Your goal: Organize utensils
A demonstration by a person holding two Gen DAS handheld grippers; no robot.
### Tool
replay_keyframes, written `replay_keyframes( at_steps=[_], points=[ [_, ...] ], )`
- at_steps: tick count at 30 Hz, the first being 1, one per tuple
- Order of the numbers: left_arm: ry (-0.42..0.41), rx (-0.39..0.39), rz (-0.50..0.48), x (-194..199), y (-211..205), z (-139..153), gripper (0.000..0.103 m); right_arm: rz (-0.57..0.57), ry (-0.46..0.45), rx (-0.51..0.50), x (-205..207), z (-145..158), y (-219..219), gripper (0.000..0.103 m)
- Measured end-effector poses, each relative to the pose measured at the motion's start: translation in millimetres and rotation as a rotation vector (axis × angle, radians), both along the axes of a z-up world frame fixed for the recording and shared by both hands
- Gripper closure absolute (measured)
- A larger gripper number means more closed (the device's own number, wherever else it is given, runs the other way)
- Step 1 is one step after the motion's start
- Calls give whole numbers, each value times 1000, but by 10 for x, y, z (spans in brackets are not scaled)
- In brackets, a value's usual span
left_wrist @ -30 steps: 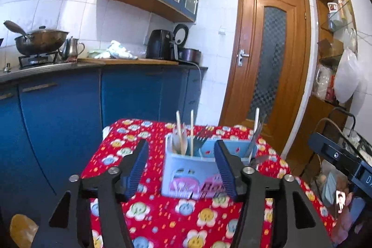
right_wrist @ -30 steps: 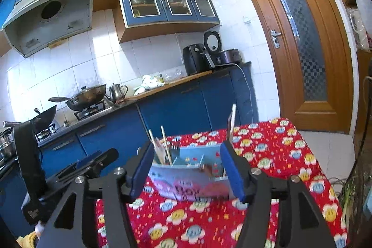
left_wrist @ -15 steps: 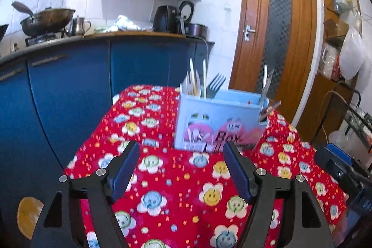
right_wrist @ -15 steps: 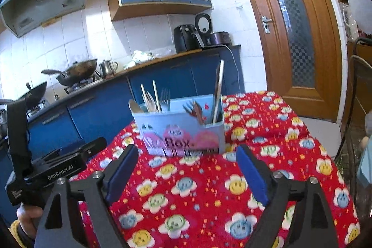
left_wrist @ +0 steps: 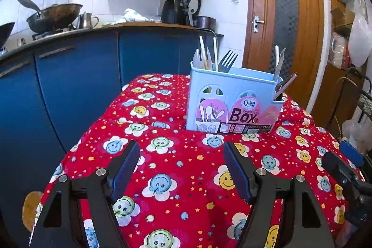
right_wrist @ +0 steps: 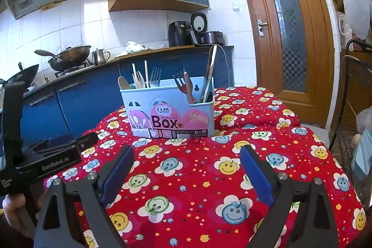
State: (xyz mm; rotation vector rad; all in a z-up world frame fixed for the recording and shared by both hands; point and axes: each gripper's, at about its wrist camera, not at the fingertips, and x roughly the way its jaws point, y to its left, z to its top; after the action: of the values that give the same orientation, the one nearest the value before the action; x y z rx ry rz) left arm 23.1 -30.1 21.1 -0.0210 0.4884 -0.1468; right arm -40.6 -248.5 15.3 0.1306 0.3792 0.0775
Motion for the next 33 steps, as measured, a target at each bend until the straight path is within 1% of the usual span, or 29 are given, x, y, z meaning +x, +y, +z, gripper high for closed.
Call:
replay_keyframes(
  at_steps=[9,33],
  points=[
    [-15,10,8,-14,-13,-5,28,-10,13,39,8,-35,-56,9],
    [-25,4,18,-25,-4,12,28,-9,20,47,14,-53,-66,9]
  ],
)
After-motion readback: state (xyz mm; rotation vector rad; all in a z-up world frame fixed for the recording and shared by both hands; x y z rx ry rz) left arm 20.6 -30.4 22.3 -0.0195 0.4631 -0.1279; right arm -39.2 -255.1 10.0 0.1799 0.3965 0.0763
